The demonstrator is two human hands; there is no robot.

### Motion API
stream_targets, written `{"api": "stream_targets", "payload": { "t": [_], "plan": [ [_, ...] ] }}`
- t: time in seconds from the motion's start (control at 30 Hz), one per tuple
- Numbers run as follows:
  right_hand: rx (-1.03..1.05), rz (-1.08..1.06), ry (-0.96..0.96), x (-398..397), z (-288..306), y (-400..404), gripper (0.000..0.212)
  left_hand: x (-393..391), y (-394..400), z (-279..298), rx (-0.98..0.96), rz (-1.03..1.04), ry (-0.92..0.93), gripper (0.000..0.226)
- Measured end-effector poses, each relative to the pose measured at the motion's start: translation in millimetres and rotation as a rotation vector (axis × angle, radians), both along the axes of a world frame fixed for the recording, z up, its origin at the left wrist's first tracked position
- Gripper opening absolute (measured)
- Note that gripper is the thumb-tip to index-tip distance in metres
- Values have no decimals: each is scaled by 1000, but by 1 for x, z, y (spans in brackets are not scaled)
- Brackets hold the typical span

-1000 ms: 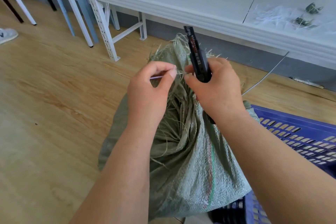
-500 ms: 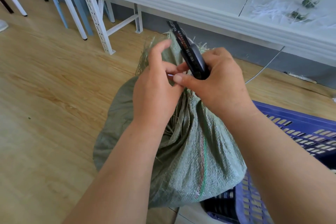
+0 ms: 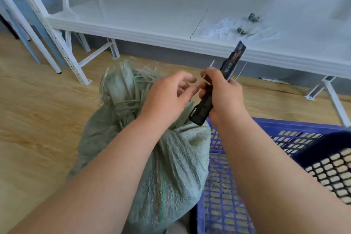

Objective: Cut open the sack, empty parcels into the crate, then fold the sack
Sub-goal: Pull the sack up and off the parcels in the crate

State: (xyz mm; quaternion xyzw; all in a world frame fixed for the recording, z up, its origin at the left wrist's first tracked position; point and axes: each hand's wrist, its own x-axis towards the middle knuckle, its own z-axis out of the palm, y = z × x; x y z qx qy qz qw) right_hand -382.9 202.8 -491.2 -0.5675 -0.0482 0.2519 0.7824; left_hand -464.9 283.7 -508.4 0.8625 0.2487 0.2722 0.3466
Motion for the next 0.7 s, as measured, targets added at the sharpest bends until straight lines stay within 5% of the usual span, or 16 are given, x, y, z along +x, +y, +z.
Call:
{"api": "stream_targets", "payload": {
  "t": [0.2,0.47,0.53,0.7],
  "plan": [
    [150,-119,-14,64,15,-39,10,60,-15,21,90,-56,166,17],
    [-30,-96,-69,141,29,-71,4,139,-8,55,182,139,63,6],
    [-39,-121,-85,156,31,-72,6,151,-4,64,179,225,1,20],
    [-63,-168,-169,194,46,-51,11,163,-5,62,148,186,139,24]
  ]
}}
